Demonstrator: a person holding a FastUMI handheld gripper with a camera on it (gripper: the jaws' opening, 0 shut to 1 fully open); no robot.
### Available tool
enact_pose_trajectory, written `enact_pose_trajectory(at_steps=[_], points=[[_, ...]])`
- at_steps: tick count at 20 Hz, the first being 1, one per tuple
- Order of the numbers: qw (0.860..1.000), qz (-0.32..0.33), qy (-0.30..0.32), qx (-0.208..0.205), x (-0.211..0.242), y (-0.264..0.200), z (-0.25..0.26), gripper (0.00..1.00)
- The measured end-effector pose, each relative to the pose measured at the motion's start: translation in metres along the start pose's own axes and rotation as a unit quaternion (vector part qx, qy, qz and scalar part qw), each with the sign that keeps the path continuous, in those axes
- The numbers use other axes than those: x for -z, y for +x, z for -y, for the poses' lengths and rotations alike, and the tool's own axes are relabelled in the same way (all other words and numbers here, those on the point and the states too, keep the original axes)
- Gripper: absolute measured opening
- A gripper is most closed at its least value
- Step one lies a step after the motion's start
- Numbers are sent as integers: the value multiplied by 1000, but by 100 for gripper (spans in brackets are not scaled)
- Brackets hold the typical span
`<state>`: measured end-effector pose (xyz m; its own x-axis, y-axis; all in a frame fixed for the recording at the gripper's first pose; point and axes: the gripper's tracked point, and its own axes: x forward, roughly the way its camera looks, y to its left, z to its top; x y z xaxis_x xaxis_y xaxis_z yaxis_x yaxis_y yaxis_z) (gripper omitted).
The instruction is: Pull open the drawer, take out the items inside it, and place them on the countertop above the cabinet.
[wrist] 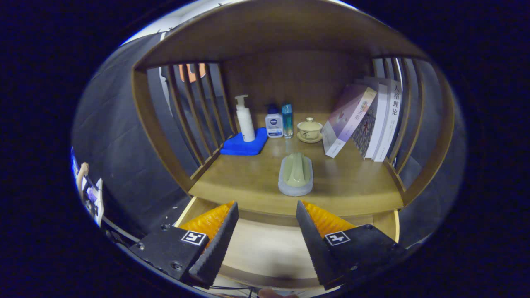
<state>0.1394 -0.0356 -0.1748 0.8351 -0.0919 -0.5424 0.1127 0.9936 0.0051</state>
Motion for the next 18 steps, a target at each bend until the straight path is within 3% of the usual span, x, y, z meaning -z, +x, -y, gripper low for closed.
enact_pose_trajectory(at_steps=[9, 18], points=[[998, 55, -22, -29, 50, -54, -27, 94], [996, 89, -10, -6, 119, -70, -21, 94]])
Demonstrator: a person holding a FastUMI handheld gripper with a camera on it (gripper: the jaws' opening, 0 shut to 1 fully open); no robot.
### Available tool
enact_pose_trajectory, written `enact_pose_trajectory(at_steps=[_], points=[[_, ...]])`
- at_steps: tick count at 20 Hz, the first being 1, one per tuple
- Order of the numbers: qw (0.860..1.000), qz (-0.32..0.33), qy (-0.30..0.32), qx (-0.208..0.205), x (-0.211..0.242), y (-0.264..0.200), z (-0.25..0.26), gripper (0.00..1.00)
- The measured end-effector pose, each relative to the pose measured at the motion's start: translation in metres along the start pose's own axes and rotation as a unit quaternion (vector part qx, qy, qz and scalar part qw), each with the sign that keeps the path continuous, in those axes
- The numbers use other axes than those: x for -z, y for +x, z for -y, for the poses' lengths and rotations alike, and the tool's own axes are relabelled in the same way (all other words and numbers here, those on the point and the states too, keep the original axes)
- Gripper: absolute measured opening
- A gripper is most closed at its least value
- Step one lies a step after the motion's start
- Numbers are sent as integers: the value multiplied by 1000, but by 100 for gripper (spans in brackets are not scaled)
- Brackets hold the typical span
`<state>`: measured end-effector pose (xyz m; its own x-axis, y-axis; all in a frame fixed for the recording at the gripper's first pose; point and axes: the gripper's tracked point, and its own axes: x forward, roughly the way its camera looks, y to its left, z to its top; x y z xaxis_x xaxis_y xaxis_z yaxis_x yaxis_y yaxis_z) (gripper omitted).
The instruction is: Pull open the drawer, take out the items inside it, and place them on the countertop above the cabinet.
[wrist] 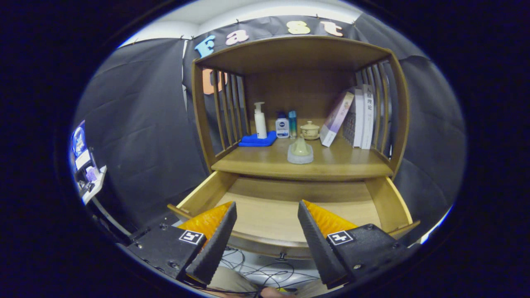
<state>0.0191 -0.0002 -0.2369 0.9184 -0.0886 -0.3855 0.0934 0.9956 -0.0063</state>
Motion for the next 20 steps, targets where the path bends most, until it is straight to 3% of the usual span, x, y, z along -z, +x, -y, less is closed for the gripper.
enact_pose_trajectory(at_steps=[8, 14, 20], points=[[1000, 7, 16, 23, 54, -8, -2, 94], [999, -30, 20, 36, 100, 2, 1, 95], [996, -18, 25, 82, 111, 19, 20, 94]])
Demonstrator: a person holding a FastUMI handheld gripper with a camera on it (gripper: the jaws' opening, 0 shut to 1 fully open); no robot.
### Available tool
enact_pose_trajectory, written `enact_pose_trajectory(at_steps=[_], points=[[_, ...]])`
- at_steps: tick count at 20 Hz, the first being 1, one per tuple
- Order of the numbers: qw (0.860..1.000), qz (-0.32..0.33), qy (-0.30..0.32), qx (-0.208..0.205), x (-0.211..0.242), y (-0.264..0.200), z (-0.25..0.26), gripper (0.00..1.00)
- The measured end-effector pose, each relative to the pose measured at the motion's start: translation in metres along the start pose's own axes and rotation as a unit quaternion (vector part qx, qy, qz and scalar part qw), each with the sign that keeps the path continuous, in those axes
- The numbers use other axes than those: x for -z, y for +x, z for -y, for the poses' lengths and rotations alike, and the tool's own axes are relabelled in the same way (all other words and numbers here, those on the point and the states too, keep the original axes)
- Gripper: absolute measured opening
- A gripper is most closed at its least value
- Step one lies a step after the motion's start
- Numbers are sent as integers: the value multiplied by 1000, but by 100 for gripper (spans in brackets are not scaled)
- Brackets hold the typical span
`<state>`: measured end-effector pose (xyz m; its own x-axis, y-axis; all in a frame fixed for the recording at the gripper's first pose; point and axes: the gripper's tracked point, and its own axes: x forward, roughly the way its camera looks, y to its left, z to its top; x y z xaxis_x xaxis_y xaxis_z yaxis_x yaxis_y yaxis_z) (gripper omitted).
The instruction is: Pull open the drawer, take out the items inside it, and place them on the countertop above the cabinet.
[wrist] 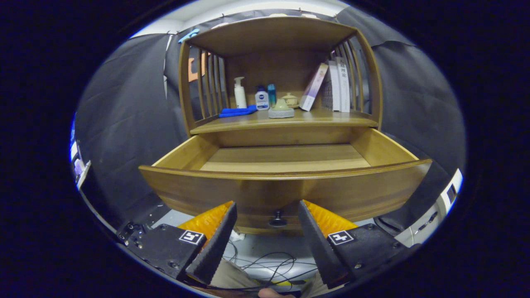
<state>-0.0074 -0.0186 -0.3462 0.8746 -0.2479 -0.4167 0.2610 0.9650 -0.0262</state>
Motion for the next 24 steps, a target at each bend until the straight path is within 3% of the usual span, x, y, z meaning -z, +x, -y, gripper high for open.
enact_pose_trajectory(at_steps=[6, 24], points=[[1000, 5, 0, 31, 5, 6, 1, 94], [998, 16, -15, 56, -16, 40, 9, 93]])
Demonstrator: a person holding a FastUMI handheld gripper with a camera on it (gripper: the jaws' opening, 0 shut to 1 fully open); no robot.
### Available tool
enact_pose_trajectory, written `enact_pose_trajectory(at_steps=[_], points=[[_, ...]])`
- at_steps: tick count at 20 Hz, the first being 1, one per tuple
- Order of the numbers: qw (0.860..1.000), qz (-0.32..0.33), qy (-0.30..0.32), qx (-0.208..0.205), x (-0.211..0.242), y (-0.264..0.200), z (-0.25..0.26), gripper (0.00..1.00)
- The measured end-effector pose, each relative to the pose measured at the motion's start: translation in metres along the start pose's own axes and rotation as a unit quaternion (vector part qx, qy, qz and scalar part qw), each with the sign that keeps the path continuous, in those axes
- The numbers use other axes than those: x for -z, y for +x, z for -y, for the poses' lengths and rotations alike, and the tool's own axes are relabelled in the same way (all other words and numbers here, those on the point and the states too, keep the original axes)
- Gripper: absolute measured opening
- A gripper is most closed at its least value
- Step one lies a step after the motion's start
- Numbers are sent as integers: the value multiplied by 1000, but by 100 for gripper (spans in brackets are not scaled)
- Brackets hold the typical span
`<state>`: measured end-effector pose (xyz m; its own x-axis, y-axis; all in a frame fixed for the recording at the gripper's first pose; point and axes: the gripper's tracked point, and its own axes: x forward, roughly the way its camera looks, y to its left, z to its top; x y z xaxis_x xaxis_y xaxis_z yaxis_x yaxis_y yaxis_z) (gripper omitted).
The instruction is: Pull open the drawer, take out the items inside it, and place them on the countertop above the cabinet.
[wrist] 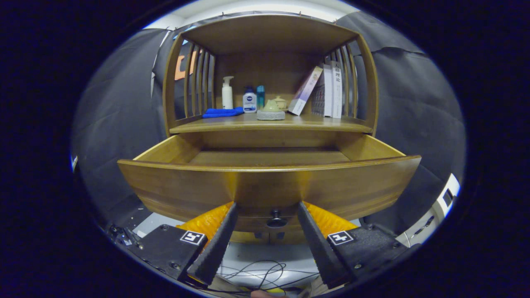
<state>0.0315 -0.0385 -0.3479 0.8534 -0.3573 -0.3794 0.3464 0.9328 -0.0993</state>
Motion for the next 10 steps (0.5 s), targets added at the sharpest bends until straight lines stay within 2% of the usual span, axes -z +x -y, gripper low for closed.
enact_pose_trajectory(at_steps=[10], points=[[1000, -13, -2, 9, -25, 37, -2, 93]])
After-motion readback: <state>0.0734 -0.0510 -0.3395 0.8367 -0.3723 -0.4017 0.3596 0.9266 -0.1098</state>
